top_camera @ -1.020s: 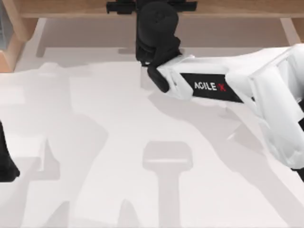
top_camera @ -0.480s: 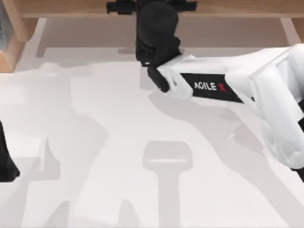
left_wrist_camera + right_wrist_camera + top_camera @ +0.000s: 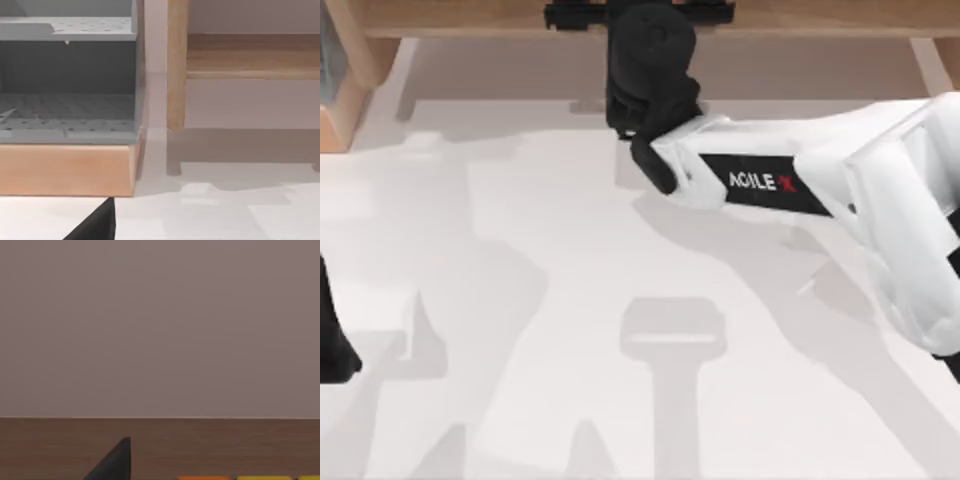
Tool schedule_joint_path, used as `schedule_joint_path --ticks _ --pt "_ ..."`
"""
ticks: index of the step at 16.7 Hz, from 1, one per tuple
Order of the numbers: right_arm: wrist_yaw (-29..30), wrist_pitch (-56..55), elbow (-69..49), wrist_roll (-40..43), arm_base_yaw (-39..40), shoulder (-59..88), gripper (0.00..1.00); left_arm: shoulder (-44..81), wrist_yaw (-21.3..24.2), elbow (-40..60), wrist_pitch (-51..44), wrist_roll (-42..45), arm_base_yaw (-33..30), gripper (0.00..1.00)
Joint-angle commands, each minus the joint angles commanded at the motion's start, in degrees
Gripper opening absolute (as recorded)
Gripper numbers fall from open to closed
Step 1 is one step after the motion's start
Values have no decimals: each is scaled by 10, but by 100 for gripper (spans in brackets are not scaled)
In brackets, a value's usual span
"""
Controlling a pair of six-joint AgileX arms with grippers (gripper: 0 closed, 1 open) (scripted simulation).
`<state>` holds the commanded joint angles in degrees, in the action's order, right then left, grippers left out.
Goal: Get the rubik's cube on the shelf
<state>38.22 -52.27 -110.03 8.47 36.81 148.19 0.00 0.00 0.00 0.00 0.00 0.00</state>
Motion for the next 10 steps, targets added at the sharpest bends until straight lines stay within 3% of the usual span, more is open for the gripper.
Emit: schedule_joint_path --ticks 10 --pt "-24 -31 35 30 -7 -19 100 0 0 0 0 0 0 100"
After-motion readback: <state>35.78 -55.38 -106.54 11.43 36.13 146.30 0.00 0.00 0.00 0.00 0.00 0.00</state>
